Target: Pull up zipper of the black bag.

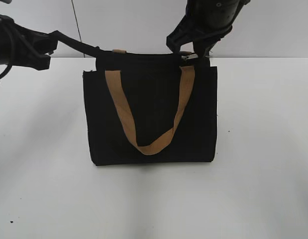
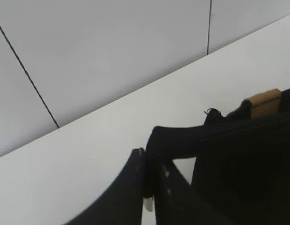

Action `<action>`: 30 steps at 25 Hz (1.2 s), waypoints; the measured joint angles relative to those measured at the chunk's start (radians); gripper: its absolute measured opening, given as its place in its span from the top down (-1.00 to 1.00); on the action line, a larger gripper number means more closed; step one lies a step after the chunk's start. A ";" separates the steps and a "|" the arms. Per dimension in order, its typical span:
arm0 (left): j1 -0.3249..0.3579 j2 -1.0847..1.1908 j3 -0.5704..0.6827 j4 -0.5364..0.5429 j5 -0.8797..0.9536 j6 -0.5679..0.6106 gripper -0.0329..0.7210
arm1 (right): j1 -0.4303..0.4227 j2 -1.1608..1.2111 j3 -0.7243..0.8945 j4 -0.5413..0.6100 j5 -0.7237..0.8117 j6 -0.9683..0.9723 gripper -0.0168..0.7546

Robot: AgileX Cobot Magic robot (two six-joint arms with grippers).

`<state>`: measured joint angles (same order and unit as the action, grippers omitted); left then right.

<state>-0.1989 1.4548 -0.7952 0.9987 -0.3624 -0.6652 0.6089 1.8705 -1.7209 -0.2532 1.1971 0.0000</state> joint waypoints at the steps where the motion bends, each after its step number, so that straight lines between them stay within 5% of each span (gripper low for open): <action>1: 0.000 0.000 0.000 0.000 0.001 0.000 0.84 | -0.004 -0.006 0.000 0.001 0.004 0.000 0.99; 11: 0.000 0.000 0.000 -0.063 0.099 -0.048 0.74 | -0.014 -0.033 0.000 0.054 0.018 -0.038 0.90; 17: -0.050 -0.001 0.000 -0.162 0.458 -0.150 -0.23 | -0.014 -0.034 0.000 0.140 0.018 -0.049 0.05; 20: -0.114 -0.001 0.000 -0.252 0.617 -0.150 -0.41 | -0.014 -0.042 0.000 0.154 0.018 -0.052 -0.20; 25: -0.227 -0.001 -0.008 -0.605 0.829 0.175 -0.42 | -0.014 -0.094 0.000 0.161 0.018 -0.052 -0.27; 27: -0.247 -0.002 -0.031 -0.802 0.942 0.375 -0.38 | -0.014 -0.130 0.000 0.173 0.018 -0.053 -0.27; 30: -0.251 -0.016 -0.082 -0.956 1.160 0.555 -0.35 | -0.014 -0.197 0.000 0.201 0.019 -0.058 -0.27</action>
<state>-0.4501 1.4387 -0.8769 0.0429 0.7976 -0.1104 0.5954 1.6740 -1.7209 -0.0518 1.2157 -0.0581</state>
